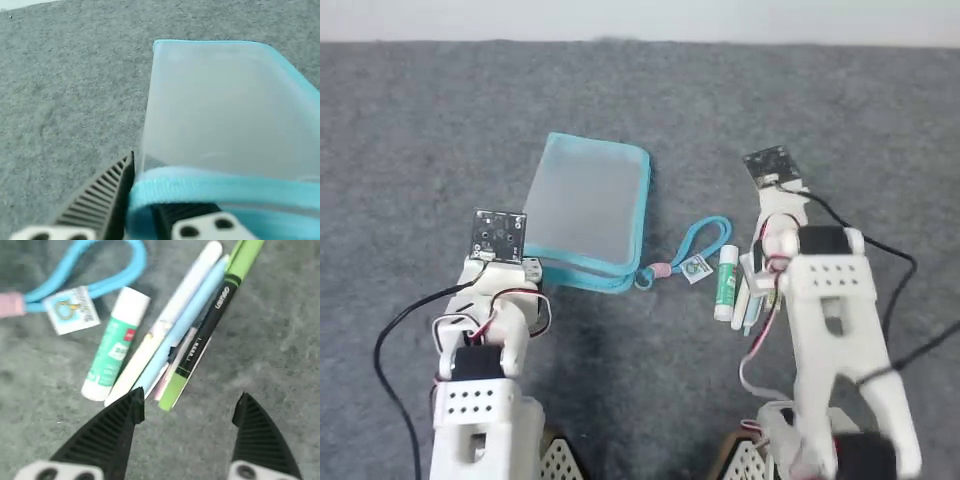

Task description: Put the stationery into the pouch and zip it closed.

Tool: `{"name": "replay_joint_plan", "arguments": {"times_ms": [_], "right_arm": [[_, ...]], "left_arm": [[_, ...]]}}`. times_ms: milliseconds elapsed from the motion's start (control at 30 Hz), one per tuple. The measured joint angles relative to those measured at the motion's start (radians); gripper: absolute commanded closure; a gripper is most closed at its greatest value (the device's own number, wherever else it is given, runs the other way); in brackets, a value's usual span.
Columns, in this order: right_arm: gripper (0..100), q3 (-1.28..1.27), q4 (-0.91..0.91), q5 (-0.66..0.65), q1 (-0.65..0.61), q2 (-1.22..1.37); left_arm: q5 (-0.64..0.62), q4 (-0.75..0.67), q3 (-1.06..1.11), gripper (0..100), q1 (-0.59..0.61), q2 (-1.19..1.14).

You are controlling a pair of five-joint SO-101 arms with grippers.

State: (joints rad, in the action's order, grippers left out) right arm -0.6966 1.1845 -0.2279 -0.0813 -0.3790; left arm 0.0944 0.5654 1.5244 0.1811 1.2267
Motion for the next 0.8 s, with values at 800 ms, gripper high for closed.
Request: {"name": "replay_joint_plan", "arguments": {"times_ms": [800], "right_arm": [[99.1,0.075,-0.087,0.049,0.104,0.258]], "left_arm": [[0.0,0.0,0.0,99,0.0,0.0]]}}
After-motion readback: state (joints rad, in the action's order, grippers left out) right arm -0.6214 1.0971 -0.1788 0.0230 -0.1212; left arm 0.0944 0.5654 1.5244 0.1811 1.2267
